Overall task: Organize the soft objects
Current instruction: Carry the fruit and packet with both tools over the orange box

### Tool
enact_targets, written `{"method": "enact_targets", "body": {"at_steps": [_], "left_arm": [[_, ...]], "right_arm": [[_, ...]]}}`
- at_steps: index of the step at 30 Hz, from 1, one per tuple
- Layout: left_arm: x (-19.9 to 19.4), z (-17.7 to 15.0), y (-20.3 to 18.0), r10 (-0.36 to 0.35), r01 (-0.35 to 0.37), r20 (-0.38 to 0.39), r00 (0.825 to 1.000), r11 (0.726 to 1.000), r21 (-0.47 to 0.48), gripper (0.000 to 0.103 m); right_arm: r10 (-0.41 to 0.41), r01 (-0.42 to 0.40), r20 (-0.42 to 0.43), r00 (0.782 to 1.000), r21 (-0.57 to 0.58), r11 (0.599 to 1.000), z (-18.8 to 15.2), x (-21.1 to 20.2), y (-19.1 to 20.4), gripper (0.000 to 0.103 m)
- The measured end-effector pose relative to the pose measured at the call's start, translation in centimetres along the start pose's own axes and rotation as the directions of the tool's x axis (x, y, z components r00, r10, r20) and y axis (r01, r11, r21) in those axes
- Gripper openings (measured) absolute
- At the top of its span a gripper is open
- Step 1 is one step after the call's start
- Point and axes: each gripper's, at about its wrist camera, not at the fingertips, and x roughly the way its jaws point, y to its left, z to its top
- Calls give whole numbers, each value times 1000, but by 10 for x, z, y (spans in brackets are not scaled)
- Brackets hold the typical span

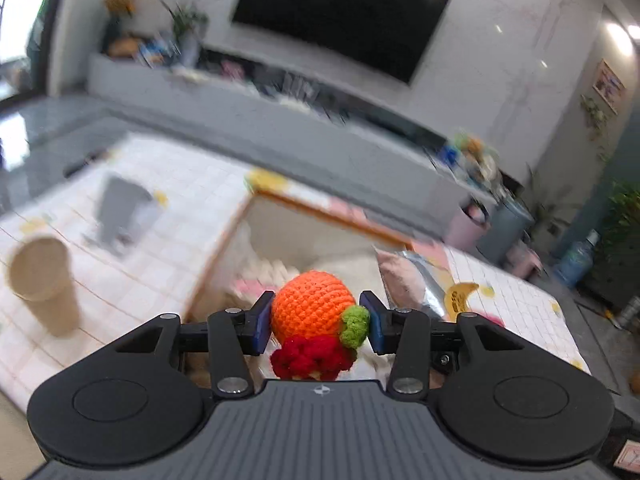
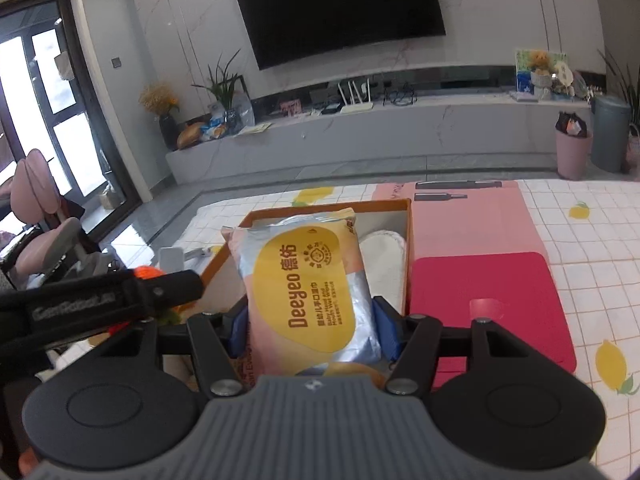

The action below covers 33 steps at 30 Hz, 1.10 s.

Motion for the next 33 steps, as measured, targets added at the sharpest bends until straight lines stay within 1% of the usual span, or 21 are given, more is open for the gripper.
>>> {"method": "enact_targets", "body": {"at_steps": [1,2,3,5,6,7,8,9,10,11,12,14,16,17,21,24,25,26,29,31,33], "left_arm": [[7,-3,5,-23,22,-24,999,1000,-14,52],[14,-7,9,-23,22,-40,999,999,-30,52],[20,-13,11,2,-4,-53,999,1000,-30,52],[29,-21,12,69,-70,-73,995,998,0,52],[32,-23,15,65,-66,-93,994,998,-4,52],[33,-24,18,43,-46,-111,993,999,-25,52],[34,-25,22,19,-26,-114,993,998,-53,52],[34,-25,24,14,-21,-102,995,998,-65,52],[34,-24,25,26,-32,-88,996,998,-62,53],[33,-24,25,49,-53,-84,995,997,-54,57],[33,-23,24,48,-53,-90,995,998,-47,59],[29,-23,22,32,-36,-91,995,998,-51,74],[24,-22,19,7,-10,-66,998,999,-53,85],[20,-22,17,3,-6,-53,999,999,-45,87],[3,-21,17,61,-61,-2,998,997,-39,87],[-6,-17,24,119,-119,-1,993,991,-53,87],[-8,-16,26,142,-141,3,990,989,-47,85],[-10,-16,27,135,-135,8,991,990,-34,85],[-15,-16,27,144,-144,11,989,989,-17,85],[-16,-17,24,178,-178,25,984,984,4,85],[-18,-18,23,200,-201,36,979,979,34,85]], "right_arm": [[5,-5,-7,1000,-5,1000,-6,2,-1,61],[11,-11,-16,1000,-1,1000,-10,3,-3,61],[14,-14,-23,1000,8,1000,-12,6,-6,61],[12,-12,-11,1000,-16,1000,-17,5,-4,61],[10,-10,0,1000,-32,999,-19,3,-2,61],[6,-6,2,1000,-46,999,-19,3,0,61],[4,-4,1,1000,-57,998,-21,3,2,61],[3,-3,3,1000,-65,998,-21,3,3,61],[0,0,7,1000,-73,997,-22,3,3,61],[-2,3,10,1000,-81,997,-23,3,2,61],[-4,5,12,1000,-93,996,-24,4,3,61],[-7,9,14,1000,-109,994,-26,4,4,61],[-8,9,13,1000,-108,994,-25,5,5,61],[-8,9,13,1000,-106,994,-24,5,4,61],[-15,17,14,1000,-101,995,-24,5,3,61],[-26,28,16,1000,-103,994,-25,5,5,61],[-38,39,17,999,-106,994,-25,5,8,61],[-44,47,27,999,-119,992,-26,7,11,61],[-117,127,61,991,-208,970,-30,11,23,61],[-150,161,68,986,-224,961,-33,13,29,61],[-163,173,64,985,-218,961,-34,14,31,61]]}}
